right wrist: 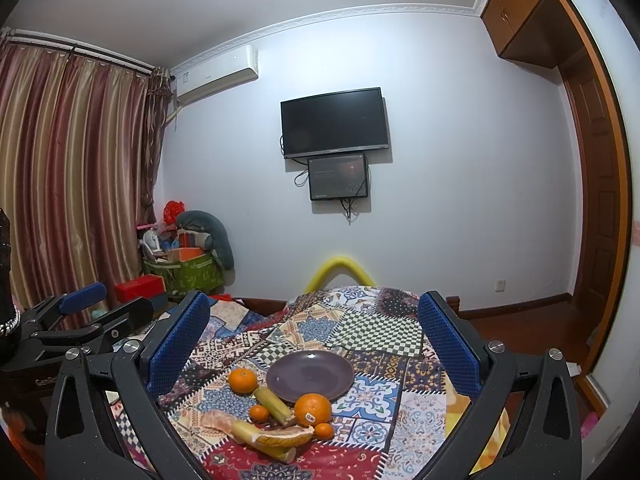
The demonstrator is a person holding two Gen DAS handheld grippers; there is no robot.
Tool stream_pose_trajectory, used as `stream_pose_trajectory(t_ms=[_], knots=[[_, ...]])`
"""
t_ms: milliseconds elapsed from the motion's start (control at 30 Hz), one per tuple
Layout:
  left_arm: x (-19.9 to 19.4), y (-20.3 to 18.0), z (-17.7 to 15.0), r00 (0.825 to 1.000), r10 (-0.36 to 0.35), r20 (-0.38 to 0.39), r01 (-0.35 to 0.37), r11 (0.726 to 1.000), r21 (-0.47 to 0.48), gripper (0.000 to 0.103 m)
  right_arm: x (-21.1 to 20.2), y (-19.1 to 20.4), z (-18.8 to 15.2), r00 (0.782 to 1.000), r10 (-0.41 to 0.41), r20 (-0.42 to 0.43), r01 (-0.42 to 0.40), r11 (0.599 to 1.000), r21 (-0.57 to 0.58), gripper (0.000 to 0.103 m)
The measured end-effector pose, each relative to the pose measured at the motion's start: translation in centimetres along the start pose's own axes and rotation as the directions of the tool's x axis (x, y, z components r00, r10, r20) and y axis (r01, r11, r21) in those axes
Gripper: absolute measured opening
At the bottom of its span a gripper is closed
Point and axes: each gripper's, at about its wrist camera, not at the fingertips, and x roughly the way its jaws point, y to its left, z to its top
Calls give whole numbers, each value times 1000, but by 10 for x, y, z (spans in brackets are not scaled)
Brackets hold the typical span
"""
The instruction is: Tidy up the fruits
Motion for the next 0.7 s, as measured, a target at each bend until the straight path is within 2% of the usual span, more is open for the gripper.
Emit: stream_pose_trajectory(t_ms=[700], knots=[[0, -5, 0, 1000, -3, 2, 3, 1000, 12, 103, -2, 2, 3, 1000, 9, 2, -9, 1000, 3, 103]])
